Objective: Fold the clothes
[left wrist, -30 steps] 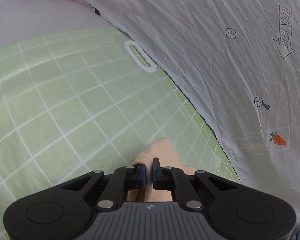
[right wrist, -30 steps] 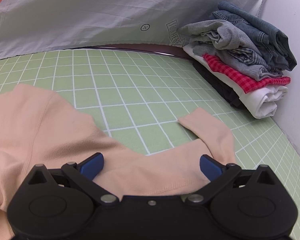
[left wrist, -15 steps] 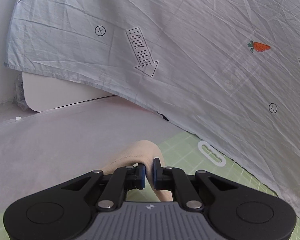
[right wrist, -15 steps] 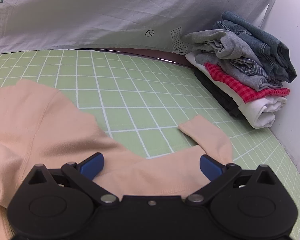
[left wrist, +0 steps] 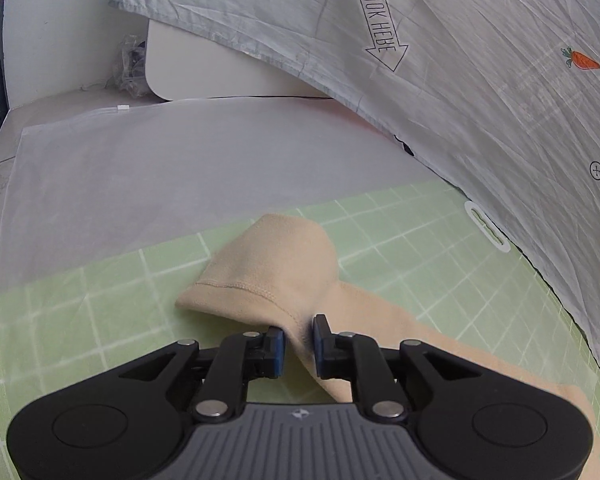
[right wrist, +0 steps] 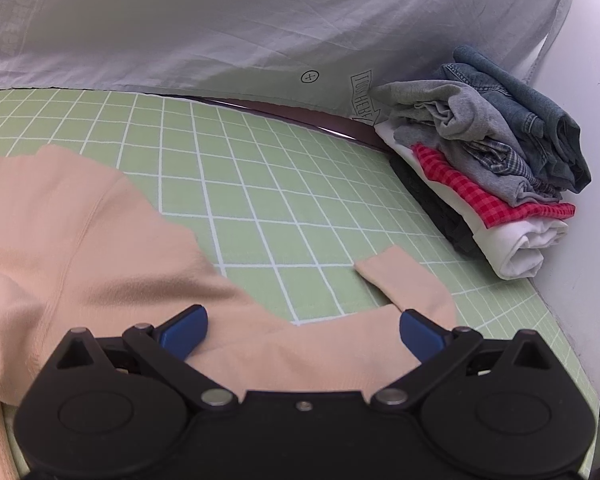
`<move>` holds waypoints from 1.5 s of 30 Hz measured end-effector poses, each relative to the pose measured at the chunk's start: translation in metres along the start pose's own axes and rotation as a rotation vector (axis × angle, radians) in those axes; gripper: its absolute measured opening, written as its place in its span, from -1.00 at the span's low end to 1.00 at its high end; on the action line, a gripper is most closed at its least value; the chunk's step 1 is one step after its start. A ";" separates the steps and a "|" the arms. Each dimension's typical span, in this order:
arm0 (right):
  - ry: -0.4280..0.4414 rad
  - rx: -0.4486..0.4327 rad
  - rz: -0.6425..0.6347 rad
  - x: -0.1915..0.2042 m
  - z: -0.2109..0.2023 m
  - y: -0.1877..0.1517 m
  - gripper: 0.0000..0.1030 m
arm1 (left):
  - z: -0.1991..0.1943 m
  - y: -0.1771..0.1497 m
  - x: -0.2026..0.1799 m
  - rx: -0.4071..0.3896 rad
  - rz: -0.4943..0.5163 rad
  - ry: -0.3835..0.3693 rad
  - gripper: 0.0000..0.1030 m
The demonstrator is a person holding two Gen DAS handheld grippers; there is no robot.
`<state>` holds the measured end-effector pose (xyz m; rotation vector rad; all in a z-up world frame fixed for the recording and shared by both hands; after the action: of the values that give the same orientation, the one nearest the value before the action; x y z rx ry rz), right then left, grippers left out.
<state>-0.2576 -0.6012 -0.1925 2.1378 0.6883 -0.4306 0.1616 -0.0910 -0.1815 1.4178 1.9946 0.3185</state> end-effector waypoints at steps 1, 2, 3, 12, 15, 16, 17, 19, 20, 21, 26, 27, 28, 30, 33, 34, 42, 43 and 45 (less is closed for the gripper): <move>-0.002 0.003 -0.002 0.000 0.000 0.000 0.99 | -0.001 -0.001 0.003 -0.002 0.000 0.001 -0.57; -0.004 0.004 -0.002 0.000 0.000 0.000 0.99 | -0.002 -0.001 0.006 -0.006 -0.002 0.003 -0.52; -0.006 0.005 -0.004 0.001 0.000 0.000 0.99 | -0.003 0.000 0.009 -0.011 -0.008 0.009 -0.40; -0.039 -0.010 -0.049 0.006 -0.003 0.001 0.99 | 0.007 0.019 0.058 -0.039 -0.083 0.180 -0.14; -0.041 0.000 -0.044 0.006 -0.003 0.002 0.99 | 0.001 0.015 0.050 -0.027 -0.043 0.153 -0.12; -0.037 0.007 -0.038 0.005 -0.003 0.002 0.99 | -0.001 0.014 0.046 -0.022 -0.028 0.137 -0.10; -0.031 0.014 -0.034 0.004 -0.002 0.003 0.99 | -0.004 0.012 0.041 -0.017 -0.013 0.121 -0.10; -0.004 0.033 -0.026 0.002 -0.002 0.003 0.99 | -0.009 0.008 0.032 -0.007 0.017 0.089 -0.10; 0.016 0.048 -0.023 0.001 -0.002 0.003 1.00 | -0.012 0.006 0.027 -0.003 0.032 0.073 -0.10; 0.037 0.062 -0.019 -0.001 -0.003 0.002 1.00 | -0.014 0.005 0.022 0.002 0.047 0.057 -0.09; 0.106 0.030 0.032 -0.010 -0.034 -0.010 0.99 | -0.034 -0.035 -0.023 0.133 0.172 -0.125 0.09; 0.120 0.024 0.042 -0.012 -0.043 -0.015 0.99 | -0.039 -0.045 -0.032 0.166 0.199 -0.166 0.14; 0.136 0.021 0.054 -0.013 -0.051 -0.020 0.99 | -0.044 -0.055 -0.041 0.199 0.226 -0.202 0.20; 0.181 0.025 0.082 -0.014 -0.067 -0.032 0.99 | -0.057 -0.078 -0.054 0.266 0.301 -0.252 0.25; 0.266 0.035 0.093 -0.007 -0.088 -0.049 0.99 | -0.074 -0.115 -0.063 0.336 0.431 -0.281 0.30; 0.301 0.038 0.090 -0.003 -0.095 -0.055 0.99 | -0.078 -0.125 -0.063 0.361 0.464 -0.284 0.30; 0.514 0.062 0.046 0.025 -0.136 -0.090 0.54 | -0.099 -0.164 -0.041 0.494 0.470 -0.326 0.29; 0.527 0.071 0.042 0.028 -0.139 -0.095 0.48 | -0.099 -0.164 -0.039 0.507 0.448 -0.329 0.29; 0.550 0.085 0.042 0.032 -0.143 -0.102 0.38 | -0.099 -0.164 -0.038 0.522 0.420 -0.337 0.28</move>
<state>-0.2850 -0.4251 -0.1857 2.3655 0.9355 0.1681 -0.0168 -0.1705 -0.1820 2.0624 1.5501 -0.2769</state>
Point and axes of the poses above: each gripper's, at about its wrist camera, not at the fingertips, and z roughly the way its jaws point, x to its left, y to its top, the point moved 7 cm from there along z, roughly the way its jaws point, and after that the axes turned 8 degrees about -z, right-handed, at the moved point
